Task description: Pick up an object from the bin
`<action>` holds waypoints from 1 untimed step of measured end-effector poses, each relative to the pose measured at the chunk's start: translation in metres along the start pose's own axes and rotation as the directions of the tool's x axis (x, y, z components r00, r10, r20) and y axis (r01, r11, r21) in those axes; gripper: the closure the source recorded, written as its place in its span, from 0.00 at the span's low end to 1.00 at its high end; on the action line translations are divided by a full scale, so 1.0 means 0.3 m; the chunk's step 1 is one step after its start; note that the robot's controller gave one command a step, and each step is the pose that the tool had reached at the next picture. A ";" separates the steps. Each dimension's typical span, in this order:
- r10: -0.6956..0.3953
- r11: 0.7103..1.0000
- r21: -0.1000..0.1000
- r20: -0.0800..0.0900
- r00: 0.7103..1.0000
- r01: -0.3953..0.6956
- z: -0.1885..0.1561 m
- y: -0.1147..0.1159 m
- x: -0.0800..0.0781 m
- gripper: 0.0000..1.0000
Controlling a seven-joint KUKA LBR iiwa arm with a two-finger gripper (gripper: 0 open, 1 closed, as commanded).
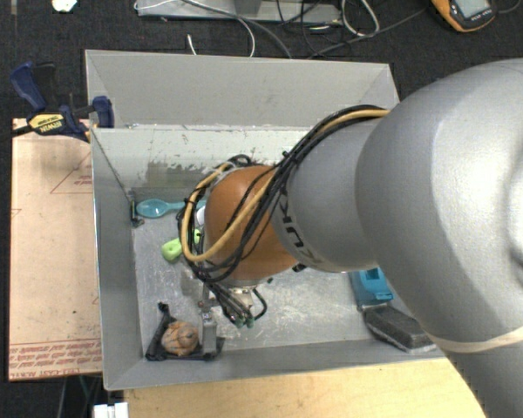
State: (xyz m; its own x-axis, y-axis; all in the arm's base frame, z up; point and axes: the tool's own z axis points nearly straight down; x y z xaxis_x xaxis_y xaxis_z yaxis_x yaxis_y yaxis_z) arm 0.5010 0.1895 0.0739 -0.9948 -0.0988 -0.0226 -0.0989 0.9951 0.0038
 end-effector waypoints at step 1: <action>-0.122 0.993 0.001 0.004 0.993 0.122 -0.039 0.164 0.033 0.00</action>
Offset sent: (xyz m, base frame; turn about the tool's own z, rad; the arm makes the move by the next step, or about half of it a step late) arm -0.0014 -0.0240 0.0666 0.2753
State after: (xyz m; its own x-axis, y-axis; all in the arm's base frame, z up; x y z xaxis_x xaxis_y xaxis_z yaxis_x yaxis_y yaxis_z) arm 0.4861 0.2374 0.0856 -0.9754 -0.2190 -0.0269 -0.2191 0.9757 -0.0002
